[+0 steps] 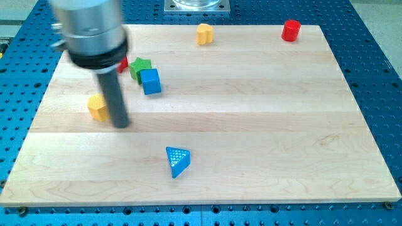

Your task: Place the green star at the right center of the board

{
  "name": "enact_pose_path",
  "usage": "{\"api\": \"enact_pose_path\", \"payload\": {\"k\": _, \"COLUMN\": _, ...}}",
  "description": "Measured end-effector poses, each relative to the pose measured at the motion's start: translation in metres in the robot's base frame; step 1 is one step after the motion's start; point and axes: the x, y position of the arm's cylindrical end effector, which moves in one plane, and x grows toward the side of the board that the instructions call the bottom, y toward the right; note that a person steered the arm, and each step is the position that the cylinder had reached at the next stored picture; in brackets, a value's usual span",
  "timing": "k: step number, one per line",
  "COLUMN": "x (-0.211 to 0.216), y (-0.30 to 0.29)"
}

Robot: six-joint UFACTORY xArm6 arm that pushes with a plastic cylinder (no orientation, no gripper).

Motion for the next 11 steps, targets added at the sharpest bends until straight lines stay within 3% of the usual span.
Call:
{"api": "enact_pose_path", "payload": {"k": 2, "x": -0.057, "y": -0.031}}
{"api": "enact_pose_path", "payload": {"k": 3, "x": -0.07, "y": -0.035}}
{"api": "enact_pose_path", "payload": {"k": 4, "x": -0.111, "y": -0.015}}
{"api": "enact_pose_path", "payload": {"k": 5, "x": -0.121, "y": 0.046}}
{"api": "enact_pose_path", "payload": {"k": 6, "x": -0.121, "y": 0.173}}
{"api": "enact_pose_path", "payload": {"k": 7, "x": -0.127, "y": 0.21}}
{"api": "enact_pose_path", "payload": {"k": 9, "x": -0.144, "y": 0.105}}
{"api": "enact_pose_path", "payload": {"k": 10, "x": -0.148, "y": 0.077}}
{"api": "enact_pose_path", "payload": {"k": 11, "x": -0.183, "y": 0.083}}
